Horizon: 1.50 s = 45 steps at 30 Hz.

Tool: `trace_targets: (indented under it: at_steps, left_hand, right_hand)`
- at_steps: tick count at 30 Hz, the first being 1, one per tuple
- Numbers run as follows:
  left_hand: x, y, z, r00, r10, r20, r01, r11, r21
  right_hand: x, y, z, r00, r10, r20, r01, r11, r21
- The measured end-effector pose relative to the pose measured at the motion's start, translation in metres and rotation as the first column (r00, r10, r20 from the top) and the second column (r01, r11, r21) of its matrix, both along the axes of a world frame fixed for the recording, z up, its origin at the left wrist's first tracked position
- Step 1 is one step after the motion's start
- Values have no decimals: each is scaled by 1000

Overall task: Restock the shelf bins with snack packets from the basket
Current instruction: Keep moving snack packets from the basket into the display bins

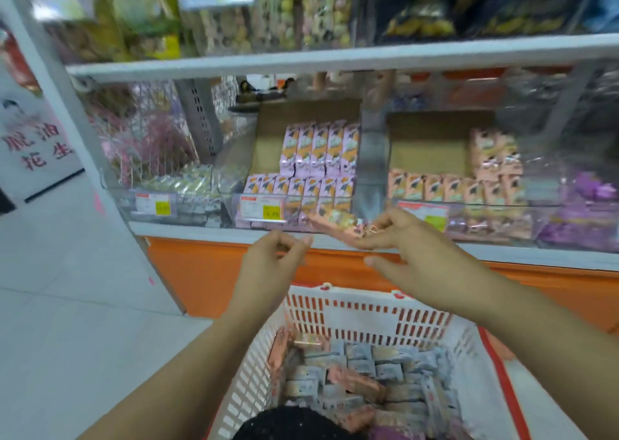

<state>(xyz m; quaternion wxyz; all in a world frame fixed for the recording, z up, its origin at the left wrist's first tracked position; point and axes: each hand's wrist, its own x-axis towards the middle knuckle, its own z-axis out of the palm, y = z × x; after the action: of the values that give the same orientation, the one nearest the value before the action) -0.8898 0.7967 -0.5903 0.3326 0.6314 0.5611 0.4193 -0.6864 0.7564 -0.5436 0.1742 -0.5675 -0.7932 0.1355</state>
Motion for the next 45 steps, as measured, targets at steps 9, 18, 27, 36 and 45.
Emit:
trace_targets:
  at_steps: [9, 18, 27, 36, 45]
  left_hand:
    - [106, 1, 60, 863, -66, 501, 157, 978, -141]
    - [188, 67, 72, 968, -134, 211, 153, 985, -75]
    - [261, 134, 68, 996, -90, 5, 90, 996, -28]
    - [297, 153, 46, 950, -165, -265, 160, 986, -41]
    - [285, 150, 46, 860, -252, -444, 236, 967, -92]
  right_hand:
    - [34, -15, 10, 968, -64, -242, 112, 976, 188]
    - [132, 19, -3, 784, -563, -262, 607, 784, 133]
    - [153, 38, -26, 743, -668, -41, 669, 739, 79]
    - [159, 47, -35, 764, -642, -58, 643, 752, 148]
    - [151, 47, -32, 759, -645, -88, 649, 739, 179]
